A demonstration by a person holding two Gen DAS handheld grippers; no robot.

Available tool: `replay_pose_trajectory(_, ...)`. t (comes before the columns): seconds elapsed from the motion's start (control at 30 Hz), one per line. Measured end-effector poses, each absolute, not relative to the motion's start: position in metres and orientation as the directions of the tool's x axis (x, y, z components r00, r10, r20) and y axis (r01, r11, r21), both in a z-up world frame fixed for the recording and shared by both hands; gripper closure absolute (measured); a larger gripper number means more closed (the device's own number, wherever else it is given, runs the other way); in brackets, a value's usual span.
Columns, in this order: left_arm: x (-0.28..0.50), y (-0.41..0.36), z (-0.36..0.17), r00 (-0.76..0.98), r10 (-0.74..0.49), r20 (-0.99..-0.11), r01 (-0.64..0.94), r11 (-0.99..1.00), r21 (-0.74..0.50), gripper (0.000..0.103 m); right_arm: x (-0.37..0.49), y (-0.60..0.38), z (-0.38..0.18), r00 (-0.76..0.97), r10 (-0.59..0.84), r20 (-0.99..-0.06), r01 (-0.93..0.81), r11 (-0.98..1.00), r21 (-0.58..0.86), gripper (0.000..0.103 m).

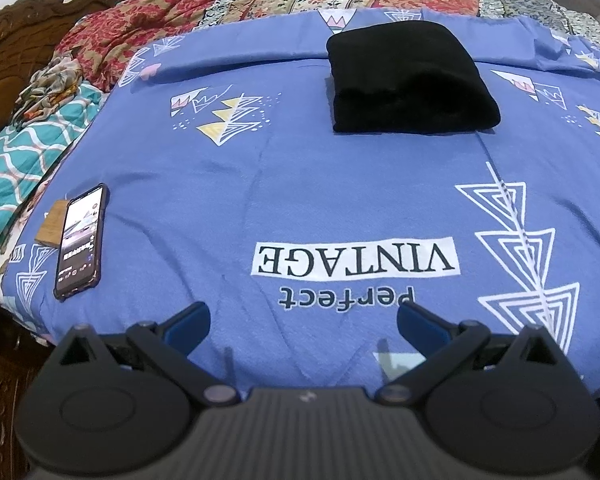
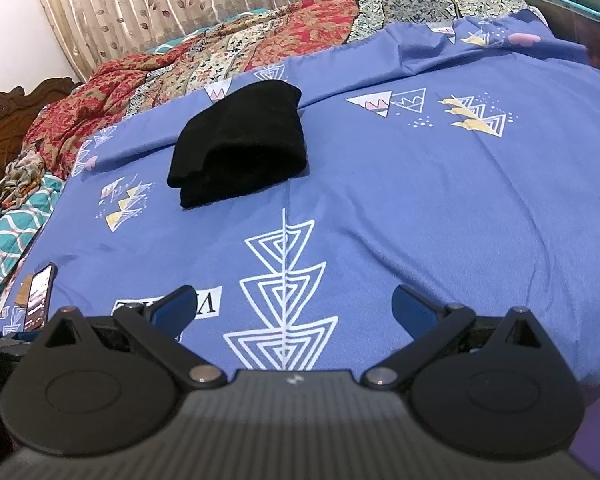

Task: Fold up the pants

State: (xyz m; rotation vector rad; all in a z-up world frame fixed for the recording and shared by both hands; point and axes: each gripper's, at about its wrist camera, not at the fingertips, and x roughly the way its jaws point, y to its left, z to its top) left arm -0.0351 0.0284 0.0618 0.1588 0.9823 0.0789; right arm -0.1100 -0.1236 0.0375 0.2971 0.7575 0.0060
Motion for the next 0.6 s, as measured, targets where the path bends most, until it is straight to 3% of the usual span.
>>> replay_pose_trajectory(0.6,-0.0336,0.0264,0.0622,0.545,0.14,-0.826,0.013,0.984,0.175,0.0,-0.109,-0.123,0.0388,0.727,0.114,-0.677,0.099,0.958,0.268,0.0)
